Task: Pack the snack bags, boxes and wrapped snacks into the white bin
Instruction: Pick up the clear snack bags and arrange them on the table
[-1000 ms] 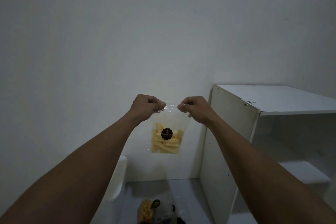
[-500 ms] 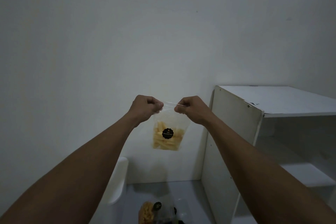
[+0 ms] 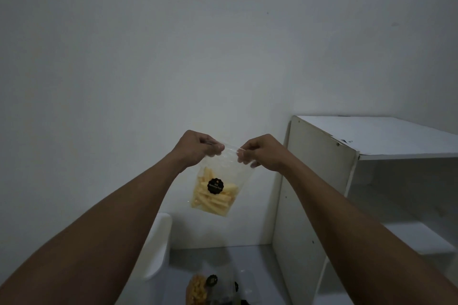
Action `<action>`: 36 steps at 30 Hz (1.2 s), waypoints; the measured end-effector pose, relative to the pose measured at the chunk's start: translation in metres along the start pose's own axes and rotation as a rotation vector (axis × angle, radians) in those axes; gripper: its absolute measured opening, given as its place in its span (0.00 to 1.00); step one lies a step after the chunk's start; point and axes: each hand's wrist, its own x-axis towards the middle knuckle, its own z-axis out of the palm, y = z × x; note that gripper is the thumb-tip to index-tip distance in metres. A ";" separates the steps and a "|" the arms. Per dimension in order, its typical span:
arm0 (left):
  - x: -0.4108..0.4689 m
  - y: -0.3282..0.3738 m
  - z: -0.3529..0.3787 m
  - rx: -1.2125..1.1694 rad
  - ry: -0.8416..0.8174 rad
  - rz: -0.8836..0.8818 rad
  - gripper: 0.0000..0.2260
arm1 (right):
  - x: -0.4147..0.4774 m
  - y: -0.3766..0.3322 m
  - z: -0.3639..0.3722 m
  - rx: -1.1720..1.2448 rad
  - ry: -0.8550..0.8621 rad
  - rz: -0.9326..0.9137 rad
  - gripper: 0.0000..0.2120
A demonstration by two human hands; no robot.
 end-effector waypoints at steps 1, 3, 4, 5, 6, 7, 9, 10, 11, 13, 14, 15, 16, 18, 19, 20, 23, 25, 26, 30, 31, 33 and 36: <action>-0.001 0.000 -0.001 -0.015 -0.014 -0.020 0.03 | 0.000 0.002 0.000 -0.001 0.010 -0.011 0.07; -0.004 -0.002 -0.001 -0.079 -0.026 -0.080 0.05 | -0.001 0.003 0.003 -0.002 0.030 -0.025 0.06; -0.005 -0.003 -0.001 -0.105 -0.026 -0.103 0.07 | -0.001 0.003 0.005 -0.001 0.040 -0.028 0.06; -0.005 -0.005 0.000 -0.112 -0.016 -0.111 0.07 | -0.001 0.004 0.007 -0.002 0.049 -0.034 0.06; -0.005 -0.006 0.000 -0.103 0.007 -0.102 0.06 | -0.002 0.004 0.009 -0.007 0.059 -0.046 0.05; -0.004 -0.006 0.000 -0.087 0.037 -0.087 0.05 | -0.002 0.004 0.011 -0.013 0.067 -0.057 0.06; -0.004 -0.007 -0.001 -0.061 0.094 -0.066 0.05 | -0.004 0.003 0.013 -0.006 0.066 -0.056 0.06; -0.004 -0.006 -0.002 -0.059 0.112 -0.063 0.05 | -0.004 0.004 0.013 0.012 0.061 -0.042 0.06; -0.005 -0.005 -0.003 -0.063 0.114 -0.063 0.06 | -0.004 0.005 0.013 0.038 0.060 -0.023 0.05; -0.007 -0.003 -0.005 -0.088 0.084 -0.082 0.06 | -0.004 0.007 0.011 0.064 0.068 -0.002 0.05; -0.009 0.000 -0.006 -0.102 0.058 -0.100 0.06 | -0.004 0.008 0.011 0.059 0.071 0.000 0.04; -0.011 0.001 -0.008 -0.106 0.028 -0.117 0.06 | -0.004 0.009 0.010 0.060 0.071 0.002 0.03; -0.012 0.002 -0.009 -0.102 0.002 -0.129 0.06 | -0.004 0.009 0.009 0.069 0.069 0.007 0.03; -0.013 0.001 -0.009 -0.083 -0.010 -0.119 0.07 | -0.005 0.008 0.008 0.100 0.051 0.022 0.04; -0.013 -0.001 -0.010 -0.070 0.009 -0.097 0.07 | -0.006 0.007 0.008 0.101 0.030 0.026 0.05; -0.013 -0.002 -0.010 -0.060 0.031 -0.074 0.06 | -0.006 0.005 0.009 0.080 0.004 0.026 0.06; -0.012 -0.003 -0.008 -0.063 0.041 -0.047 0.05 | -0.007 0.002 0.012 0.015 0.003 0.005 0.08; -0.013 0.001 -0.007 -0.050 0.014 -0.058 0.06 | -0.007 0.002 0.012 0.024 0.059 -0.003 0.08; -0.014 0.003 -0.006 -0.051 0.002 -0.074 0.06 | -0.006 0.002 0.013 0.016 0.084 0.000 0.08; -0.010 0.002 -0.002 -0.055 0.120 -0.139 0.09 | -0.006 -0.001 0.019 -0.074 0.137 -0.010 0.07; -0.008 0.001 0.001 -0.009 0.202 -0.150 0.13 | -0.006 -0.002 0.022 -0.078 0.148 -0.009 0.08; -0.006 0.002 0.008 0.096 0.351 -0.185 0.21 | -0.007 -0.003 0.028 -0.091 0.192 0.003 0.08; -0.006 0.005 0.018 0.086 0.403 -0.282 0.22 | -0.008 -0.001 0.039 -0.145 0.260 -0.002 0.08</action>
